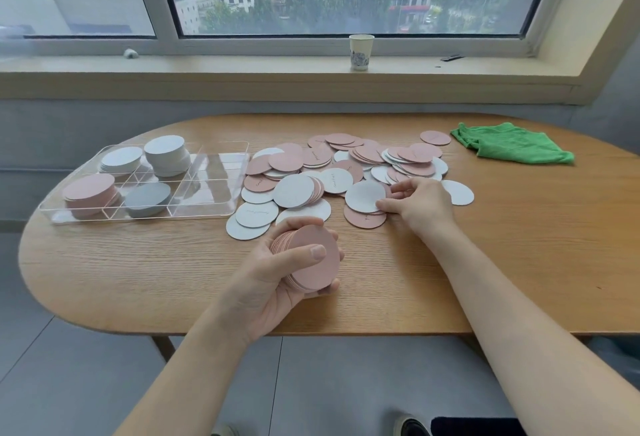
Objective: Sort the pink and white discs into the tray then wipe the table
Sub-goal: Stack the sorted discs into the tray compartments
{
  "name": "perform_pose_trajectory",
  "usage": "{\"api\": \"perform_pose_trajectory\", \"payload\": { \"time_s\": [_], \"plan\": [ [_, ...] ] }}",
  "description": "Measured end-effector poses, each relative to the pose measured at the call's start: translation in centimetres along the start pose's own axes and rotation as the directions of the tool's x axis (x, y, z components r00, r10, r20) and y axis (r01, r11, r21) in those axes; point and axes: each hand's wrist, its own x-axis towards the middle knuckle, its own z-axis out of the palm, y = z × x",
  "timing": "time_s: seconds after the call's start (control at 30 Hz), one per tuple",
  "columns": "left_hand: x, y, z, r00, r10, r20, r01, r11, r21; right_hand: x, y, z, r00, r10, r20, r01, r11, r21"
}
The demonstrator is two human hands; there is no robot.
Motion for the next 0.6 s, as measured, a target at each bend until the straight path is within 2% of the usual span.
{"api": "perform_pose_trajectory", "payload": {
  "time_s": [0.2, 0.5, 0.57, 0.6],
  "plan": [
    [0.0, 0.0, -0.1, 1.000, 0.003, -0.003, -0.003, 1.000, -0.009, -0.4, 0.1, -0.9, 1.000, 0.009, 0.000, -0.009, 0.969, 0.247],
    [0.0, 0.0, -0.2, 1.000, 0.024, -0.015, -0.024, 0.999, -0.029, -1.4, -0.1, -2.7, 0.982, -0.004, -0.190, 0.083, 0.908, 0.410],
    [0.0, 0.0, -0.2, 0.999, 0.033, -0.027, -0.034, 0.999, -0.036, -2.4, -0.9, -3.2, 0.988, -0.026, -0.151, 0.093, 0.886, 0.455],
    [0.0, 0.0, -0.1, 0.999, 0.038, -0.034, -0.040, 0.999, -0.036, -3.0, -1.4, -3.3, 0.996, -0.046, -0.073, 0.077, 0.860, 0.505]
  ]
}}
